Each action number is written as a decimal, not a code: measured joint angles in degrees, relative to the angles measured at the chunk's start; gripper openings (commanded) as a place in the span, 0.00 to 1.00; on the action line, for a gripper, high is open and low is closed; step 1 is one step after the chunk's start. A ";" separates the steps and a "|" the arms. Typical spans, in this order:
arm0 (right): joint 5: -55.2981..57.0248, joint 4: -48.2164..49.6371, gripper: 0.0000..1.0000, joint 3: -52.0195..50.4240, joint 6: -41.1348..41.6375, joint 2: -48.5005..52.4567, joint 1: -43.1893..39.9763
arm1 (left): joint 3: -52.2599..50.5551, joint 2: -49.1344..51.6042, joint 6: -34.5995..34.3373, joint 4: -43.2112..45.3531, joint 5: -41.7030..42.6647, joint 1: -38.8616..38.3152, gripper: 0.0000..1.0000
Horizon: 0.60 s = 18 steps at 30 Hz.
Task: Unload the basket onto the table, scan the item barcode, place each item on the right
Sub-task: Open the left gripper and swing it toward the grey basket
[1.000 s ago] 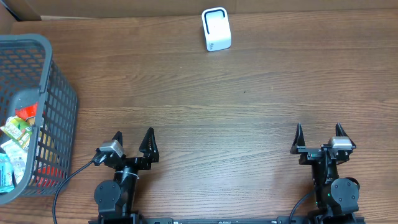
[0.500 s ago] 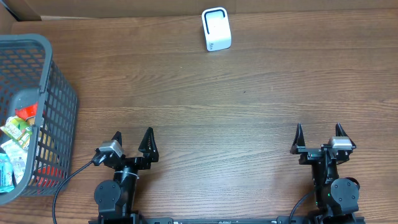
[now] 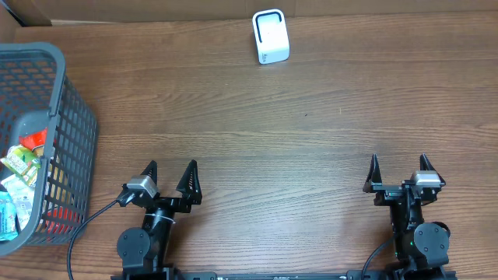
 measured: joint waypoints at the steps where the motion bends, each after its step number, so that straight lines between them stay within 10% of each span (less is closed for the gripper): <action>1: 0.00 0.00 1.00 0.00 0.02 0.00 0.00 | 0.00 0.00 0.00 0.04 0.20 0.00 1.00; 18: 0.00 -0.02 1.00 0.00 0.00 0.00 0.00 | 6.73 -0.02 3.63 -6.45 3.98 0.00 1.00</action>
